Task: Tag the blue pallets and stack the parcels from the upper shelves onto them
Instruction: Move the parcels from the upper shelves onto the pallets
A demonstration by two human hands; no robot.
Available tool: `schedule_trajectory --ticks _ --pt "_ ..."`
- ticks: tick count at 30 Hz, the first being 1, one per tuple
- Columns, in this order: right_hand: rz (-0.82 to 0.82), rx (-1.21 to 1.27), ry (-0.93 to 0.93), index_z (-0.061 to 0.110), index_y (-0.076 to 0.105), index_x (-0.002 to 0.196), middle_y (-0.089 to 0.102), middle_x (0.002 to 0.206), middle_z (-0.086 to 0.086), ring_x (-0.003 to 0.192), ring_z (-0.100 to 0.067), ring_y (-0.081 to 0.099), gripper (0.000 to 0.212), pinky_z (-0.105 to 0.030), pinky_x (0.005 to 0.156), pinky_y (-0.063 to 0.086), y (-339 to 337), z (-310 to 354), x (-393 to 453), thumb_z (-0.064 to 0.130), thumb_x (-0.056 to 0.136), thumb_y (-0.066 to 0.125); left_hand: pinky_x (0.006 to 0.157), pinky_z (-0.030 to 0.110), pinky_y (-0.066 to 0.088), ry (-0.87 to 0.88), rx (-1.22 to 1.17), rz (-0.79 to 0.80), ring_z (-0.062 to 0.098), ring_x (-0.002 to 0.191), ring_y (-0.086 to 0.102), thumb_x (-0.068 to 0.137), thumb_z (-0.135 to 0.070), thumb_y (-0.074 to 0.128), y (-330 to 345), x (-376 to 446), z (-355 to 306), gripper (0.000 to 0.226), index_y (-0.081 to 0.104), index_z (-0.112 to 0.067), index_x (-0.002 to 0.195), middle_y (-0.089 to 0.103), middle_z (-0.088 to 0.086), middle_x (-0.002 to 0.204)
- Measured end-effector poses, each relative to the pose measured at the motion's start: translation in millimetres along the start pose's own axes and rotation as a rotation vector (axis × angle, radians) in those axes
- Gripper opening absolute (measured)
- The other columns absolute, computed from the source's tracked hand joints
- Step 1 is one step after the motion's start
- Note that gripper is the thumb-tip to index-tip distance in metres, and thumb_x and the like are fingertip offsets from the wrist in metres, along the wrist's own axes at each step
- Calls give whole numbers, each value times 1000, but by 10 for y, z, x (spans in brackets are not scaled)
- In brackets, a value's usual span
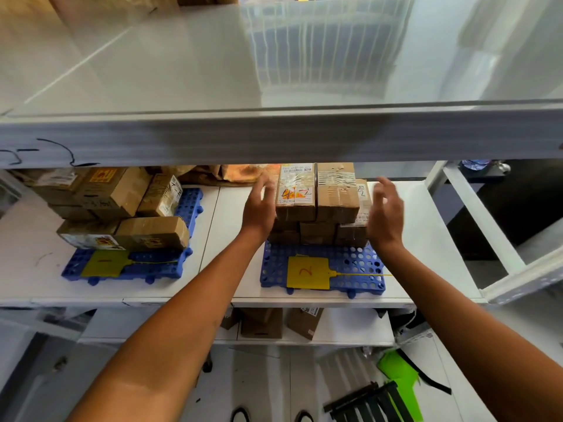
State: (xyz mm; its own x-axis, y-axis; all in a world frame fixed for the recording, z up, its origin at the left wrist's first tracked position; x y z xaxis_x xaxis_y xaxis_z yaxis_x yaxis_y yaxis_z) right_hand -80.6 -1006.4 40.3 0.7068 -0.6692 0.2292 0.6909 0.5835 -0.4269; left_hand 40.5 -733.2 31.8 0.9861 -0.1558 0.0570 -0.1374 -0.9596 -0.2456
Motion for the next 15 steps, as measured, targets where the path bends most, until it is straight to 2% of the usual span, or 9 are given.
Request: schedule_trajectory --ticks 1,3,5,7,9,11,12,15 --pt "-92 56 98 13 59 134 66 131 -12 120 -31 59 54 -43 97 47 -104 -177 19 46 102 31 93 12 41 -25 -43 -92 4 131 47 103 -50 33 -108 -24 83 55 42 -27 152 48 -5 152" --pt "-197 43 340 13 60 127 66 125 -10 113 -29 60 46 -37 89 43 -262 -632 -36 41 101 34 107 30 43 -152 -78 -297 14 131 52 103 -45 35 -328 -154 396 51 52 -21 145 55 1 146" --pt "-109 -47 556 11 62 122 66 120 -12 102 -29 60 38 -38 87 43 -272 -1096 -193 33 102 39 106 39 46 -354 -17 -371 24 128 55 103 -34 40 -434 -365 818 43 56 -18 140 59 5 140" --pt "44 -76 630 9 66 101 69 104 -14 81 -27 57 28 -39 76 44 -174 -1380 -364 26 99 45 105 39 47 -495 44 -224 27 126 55 103 -22 46 -338 -550 1175 40 55 -17 142 57 7 142" --pt "155 -78 593 14 70 87 72 90 -10 76 -26 60 21 -37 70 47 -73 -1472 -463 24 95 54 103 39 50 -518 89 -7 25 120 59 102 -23 55 -169 -682 1338 38 58 -17 140 61 8 139" --pt "206 -67 554 16 76 102 76 97 -7 88 -29 69 17 -40 80 57 -17 -1496 -492 24 93 64 95 35 53 -463 133 69 22 109 63 100 -26 61 -104 -742 1368 35 64 -18 134 67 7 132" --pt "213 -56 547 16 76 111 76 102 -8 93 -30 71 22 -44 85 59 -3 -1505 -483 24 92 67 93 34 54 -443 136 65 22 108 64 99 -26 62 -106 -752 1369 35 65 -18 133 68 6 130" --pt "216 -10 563 14 76 118 78 106 -9 98 -33 73 28 -51 92 61 -1 -1549 -430 19 90 71 92 34 55 -447 123 55 24 112 65 98 -24 64 -97 -756 1364 37 64 -19 135 68 5 130"
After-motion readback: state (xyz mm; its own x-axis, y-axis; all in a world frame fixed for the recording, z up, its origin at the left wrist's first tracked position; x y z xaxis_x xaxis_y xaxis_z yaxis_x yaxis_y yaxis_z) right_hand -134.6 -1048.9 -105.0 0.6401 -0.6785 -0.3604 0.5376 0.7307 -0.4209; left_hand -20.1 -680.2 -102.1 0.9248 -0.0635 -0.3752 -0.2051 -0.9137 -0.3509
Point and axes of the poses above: each hand's wrist, its own x-axis towards the middle knuckle, its own y-axis out of the palm, z = x × y, the point moved 7 cm from there along x, towards the middle knuckle
